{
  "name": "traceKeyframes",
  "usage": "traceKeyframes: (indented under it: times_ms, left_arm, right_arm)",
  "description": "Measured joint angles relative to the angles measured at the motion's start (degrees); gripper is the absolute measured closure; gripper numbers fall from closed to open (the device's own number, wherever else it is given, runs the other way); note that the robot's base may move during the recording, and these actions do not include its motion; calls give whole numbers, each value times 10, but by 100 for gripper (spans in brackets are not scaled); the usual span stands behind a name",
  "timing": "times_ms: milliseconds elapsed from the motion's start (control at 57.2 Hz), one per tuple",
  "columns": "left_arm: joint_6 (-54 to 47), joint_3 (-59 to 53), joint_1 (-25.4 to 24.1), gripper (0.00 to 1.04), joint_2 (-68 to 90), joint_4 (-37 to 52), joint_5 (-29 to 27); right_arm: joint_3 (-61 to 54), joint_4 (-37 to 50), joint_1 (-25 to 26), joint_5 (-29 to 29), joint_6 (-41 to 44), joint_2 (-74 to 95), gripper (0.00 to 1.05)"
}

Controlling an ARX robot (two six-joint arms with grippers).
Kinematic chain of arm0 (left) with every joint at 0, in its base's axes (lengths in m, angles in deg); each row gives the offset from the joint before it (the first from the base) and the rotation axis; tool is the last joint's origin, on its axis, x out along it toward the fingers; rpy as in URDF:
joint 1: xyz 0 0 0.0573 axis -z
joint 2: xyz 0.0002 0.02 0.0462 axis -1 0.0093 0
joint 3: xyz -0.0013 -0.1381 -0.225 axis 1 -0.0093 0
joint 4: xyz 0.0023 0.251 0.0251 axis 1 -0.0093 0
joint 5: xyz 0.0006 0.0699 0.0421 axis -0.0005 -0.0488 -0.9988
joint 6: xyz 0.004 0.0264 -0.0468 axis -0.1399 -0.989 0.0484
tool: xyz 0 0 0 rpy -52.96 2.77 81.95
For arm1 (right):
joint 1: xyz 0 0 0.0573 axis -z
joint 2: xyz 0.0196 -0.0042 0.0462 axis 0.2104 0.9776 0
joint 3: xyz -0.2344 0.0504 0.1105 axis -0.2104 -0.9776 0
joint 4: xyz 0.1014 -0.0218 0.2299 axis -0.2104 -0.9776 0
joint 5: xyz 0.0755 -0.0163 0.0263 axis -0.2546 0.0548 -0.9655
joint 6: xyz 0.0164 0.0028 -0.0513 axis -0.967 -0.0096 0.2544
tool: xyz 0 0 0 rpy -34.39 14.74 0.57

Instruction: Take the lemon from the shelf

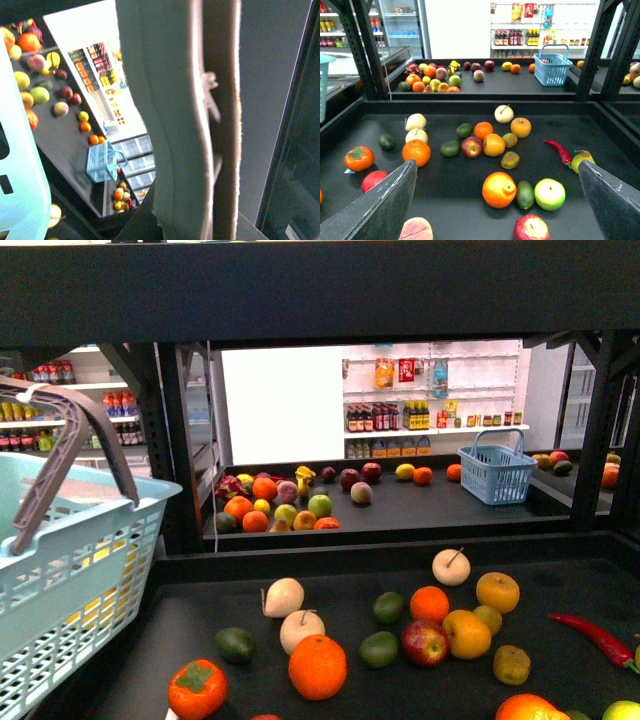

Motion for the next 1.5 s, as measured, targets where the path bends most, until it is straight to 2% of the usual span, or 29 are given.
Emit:
traceKeyframes:
  times_ms: [419, 699, 1240, 1398, 1502]
  left_arm:
    - [82, -20, -140, 97, 37, 111, 36]
    - [105, -25, -213, 97, 81, 172, 59]
    - [133, -28, -223, 97, 118, 188, 55]
    - [135, -28, -226, 72, 118, 189, 54]
    - [135, -28, -226, 48, 118, 189, 58]
  right_arm:
    - [0, 0, 0, 0, 0, 0, 7]
    - [0, 0, 0, 0, 0, 0, 7]
    - [0, 0, 0, 0, 0, 0, 7]
    - [0, 0, 0, 0, 0, 0, 7]
    - [0, 0, 0, 0, 0, 0, 7]
